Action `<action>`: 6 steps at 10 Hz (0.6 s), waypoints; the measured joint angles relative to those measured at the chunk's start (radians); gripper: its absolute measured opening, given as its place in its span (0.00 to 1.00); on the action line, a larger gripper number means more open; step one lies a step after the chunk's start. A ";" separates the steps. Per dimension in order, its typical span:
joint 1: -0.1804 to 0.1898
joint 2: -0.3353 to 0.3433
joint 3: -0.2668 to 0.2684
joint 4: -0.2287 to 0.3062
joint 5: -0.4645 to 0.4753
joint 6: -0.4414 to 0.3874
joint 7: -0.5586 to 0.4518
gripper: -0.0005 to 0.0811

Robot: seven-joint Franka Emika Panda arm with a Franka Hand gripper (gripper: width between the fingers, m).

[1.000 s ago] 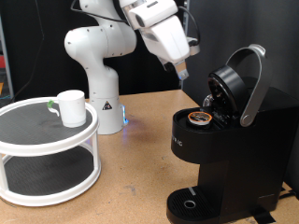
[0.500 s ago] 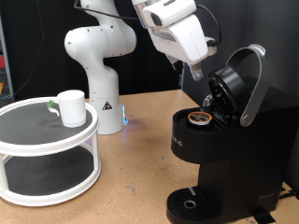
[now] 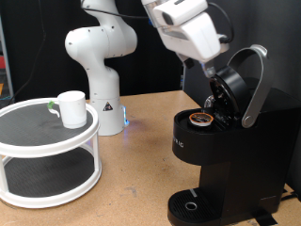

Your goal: Make a cup of coffee with the keurig machine

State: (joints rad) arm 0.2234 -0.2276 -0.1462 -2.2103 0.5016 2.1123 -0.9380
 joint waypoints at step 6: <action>0.045 -0.011 0.099 0.025 0.032 0.050 0.103 0.98</action>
State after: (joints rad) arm 0.2685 -0.2390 -0.0470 -2.1853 0.5338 2.1626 -0.8347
